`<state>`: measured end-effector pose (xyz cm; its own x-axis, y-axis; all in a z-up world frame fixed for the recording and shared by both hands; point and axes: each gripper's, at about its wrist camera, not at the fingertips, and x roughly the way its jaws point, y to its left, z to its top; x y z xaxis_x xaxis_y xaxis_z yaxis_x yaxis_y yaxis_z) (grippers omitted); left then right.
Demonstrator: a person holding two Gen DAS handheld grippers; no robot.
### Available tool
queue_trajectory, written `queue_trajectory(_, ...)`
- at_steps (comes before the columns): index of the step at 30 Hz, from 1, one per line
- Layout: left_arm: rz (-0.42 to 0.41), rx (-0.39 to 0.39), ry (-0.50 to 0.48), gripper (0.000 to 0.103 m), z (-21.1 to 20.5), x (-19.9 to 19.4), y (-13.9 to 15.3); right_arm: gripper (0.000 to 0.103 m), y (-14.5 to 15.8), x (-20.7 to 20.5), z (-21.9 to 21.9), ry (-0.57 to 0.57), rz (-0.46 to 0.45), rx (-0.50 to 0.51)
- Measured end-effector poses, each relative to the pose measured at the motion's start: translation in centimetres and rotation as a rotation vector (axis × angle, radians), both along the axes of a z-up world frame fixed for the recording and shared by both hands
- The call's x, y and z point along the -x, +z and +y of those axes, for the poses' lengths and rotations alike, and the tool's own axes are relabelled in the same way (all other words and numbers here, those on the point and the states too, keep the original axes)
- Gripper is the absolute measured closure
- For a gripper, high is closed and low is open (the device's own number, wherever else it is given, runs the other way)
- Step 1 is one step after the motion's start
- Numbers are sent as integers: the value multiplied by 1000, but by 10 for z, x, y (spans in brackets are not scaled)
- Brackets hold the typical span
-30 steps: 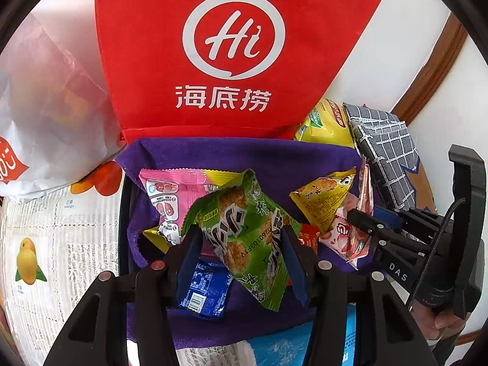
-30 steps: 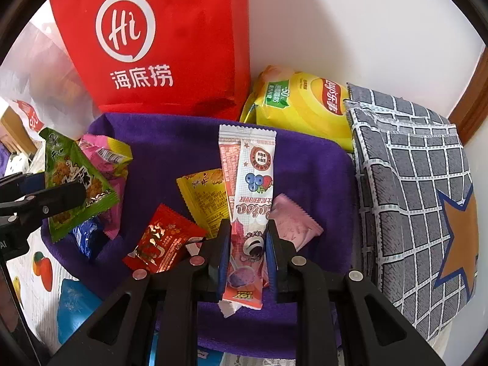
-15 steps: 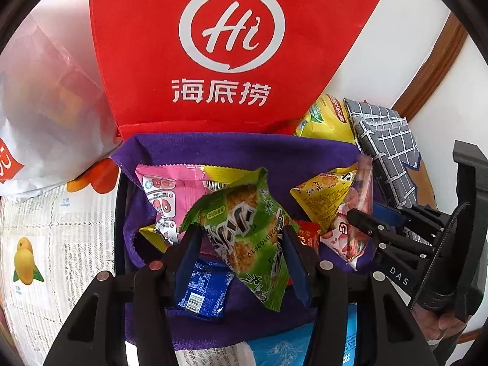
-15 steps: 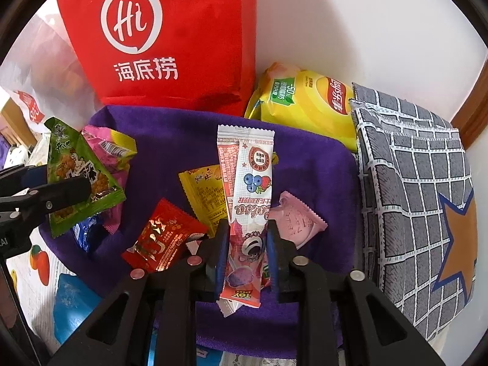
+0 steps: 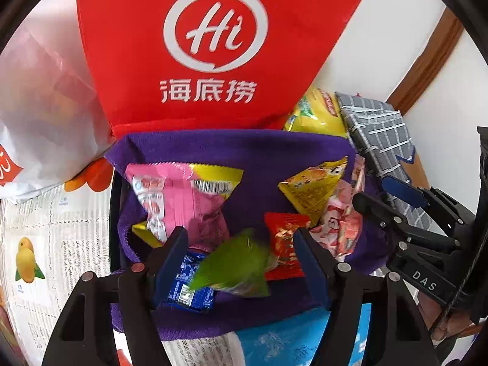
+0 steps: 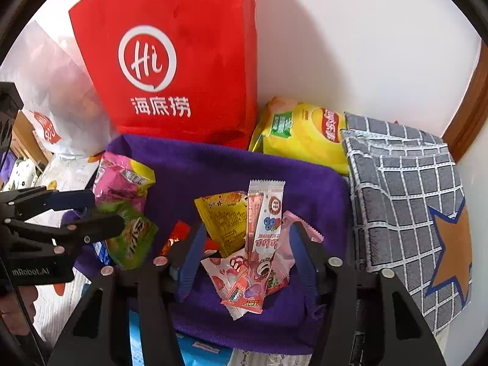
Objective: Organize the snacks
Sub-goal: 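Open the left tool to drop the green bag while the right tool releases the ice-pop candy, then withdraw both open tools from the towel back over the bed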
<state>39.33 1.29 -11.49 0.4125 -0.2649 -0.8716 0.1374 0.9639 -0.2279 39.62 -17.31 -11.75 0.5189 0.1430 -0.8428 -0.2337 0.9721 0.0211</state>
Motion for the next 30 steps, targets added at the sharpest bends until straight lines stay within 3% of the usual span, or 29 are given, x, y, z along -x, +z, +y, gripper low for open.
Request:
queue_trajectory(6, -40, 7, 3, 27, 0, 11, 23, 37, 24, 8, -6, -62, -30, 5)
queue_trajectory(15, -135, 18, -11, 27, -11, 41, 61, 36, 56, 59, -7, -113, -107, 62)
queue_trajectory(21, -192, 0, 4, 27, -12, 82, 85, 26, 80, 104, -15, -114, -164, -6)
queue_trajectory(30, -254, -4, 45, 27, 4, 158, 106, 26, 95, 168, -17, -124, -190, -2)
